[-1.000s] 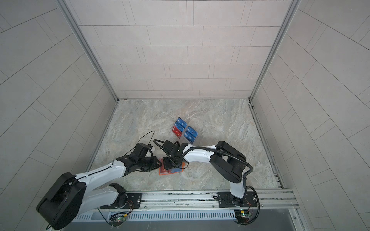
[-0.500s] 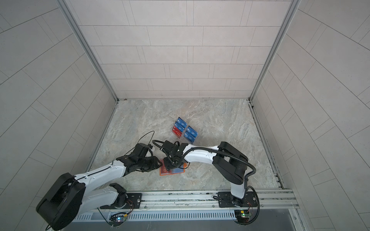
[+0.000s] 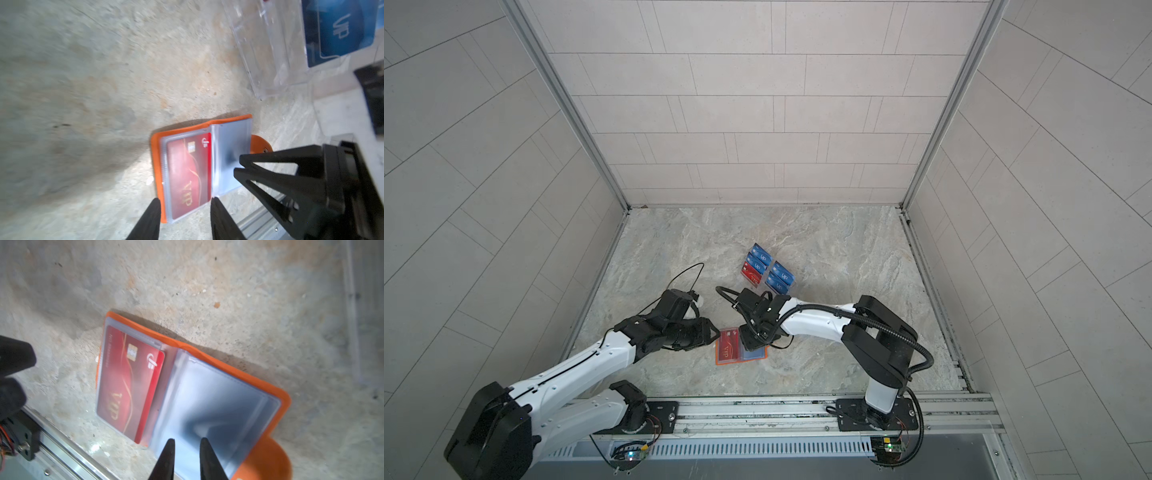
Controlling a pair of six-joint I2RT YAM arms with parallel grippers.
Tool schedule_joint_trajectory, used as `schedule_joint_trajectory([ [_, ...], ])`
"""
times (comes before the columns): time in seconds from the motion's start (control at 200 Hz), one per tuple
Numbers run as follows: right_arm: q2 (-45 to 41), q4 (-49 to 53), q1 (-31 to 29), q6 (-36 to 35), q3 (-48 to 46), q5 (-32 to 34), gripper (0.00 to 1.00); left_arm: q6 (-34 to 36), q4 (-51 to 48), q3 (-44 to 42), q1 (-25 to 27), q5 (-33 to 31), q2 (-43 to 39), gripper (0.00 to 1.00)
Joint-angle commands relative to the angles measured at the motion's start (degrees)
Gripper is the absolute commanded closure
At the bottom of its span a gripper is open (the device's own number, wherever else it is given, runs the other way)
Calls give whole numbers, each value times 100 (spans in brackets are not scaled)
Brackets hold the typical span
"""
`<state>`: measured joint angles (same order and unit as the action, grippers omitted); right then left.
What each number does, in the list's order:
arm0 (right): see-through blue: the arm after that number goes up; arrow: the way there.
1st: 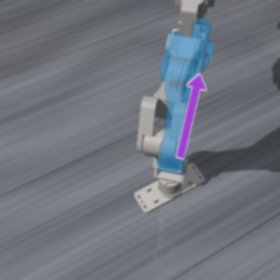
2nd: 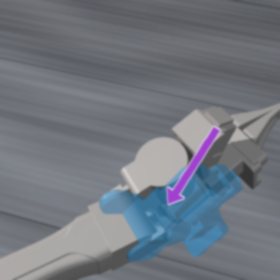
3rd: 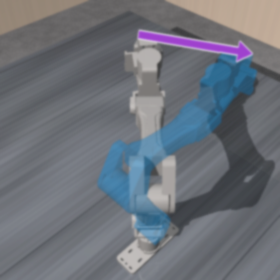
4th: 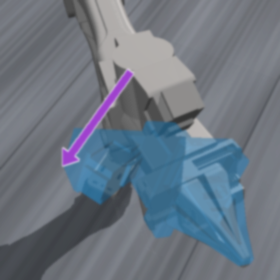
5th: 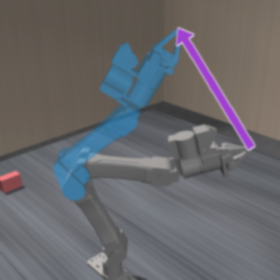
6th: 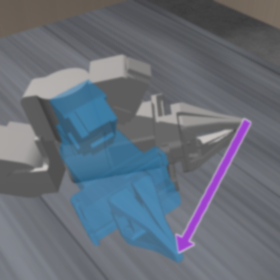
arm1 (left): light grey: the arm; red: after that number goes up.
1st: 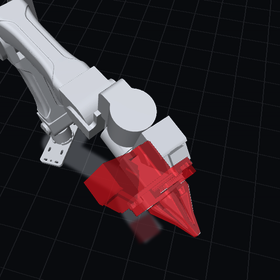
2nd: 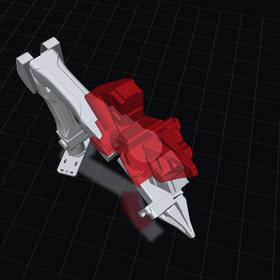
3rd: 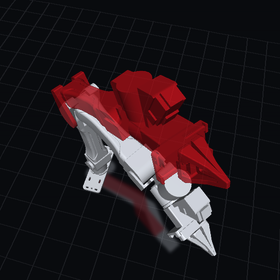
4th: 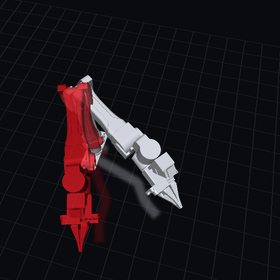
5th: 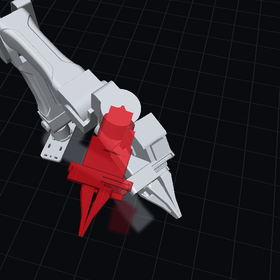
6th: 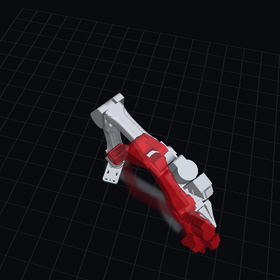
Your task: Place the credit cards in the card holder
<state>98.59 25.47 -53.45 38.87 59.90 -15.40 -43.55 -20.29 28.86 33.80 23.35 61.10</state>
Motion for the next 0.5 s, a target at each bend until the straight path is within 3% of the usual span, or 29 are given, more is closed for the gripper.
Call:
schedule_joint_trajectory([
  [0.0,-210,11,164,-184,-133,-79,82,-395,570,171,330,258,323,57],
  [0.11,-244,-11,238,-213,-255,-104,87,-643,1164,215,486,400,693,59],
  [0.496,-215,-166,300,-123,-574,-73,88,-784,2028,317,520,699,1656,58],
])
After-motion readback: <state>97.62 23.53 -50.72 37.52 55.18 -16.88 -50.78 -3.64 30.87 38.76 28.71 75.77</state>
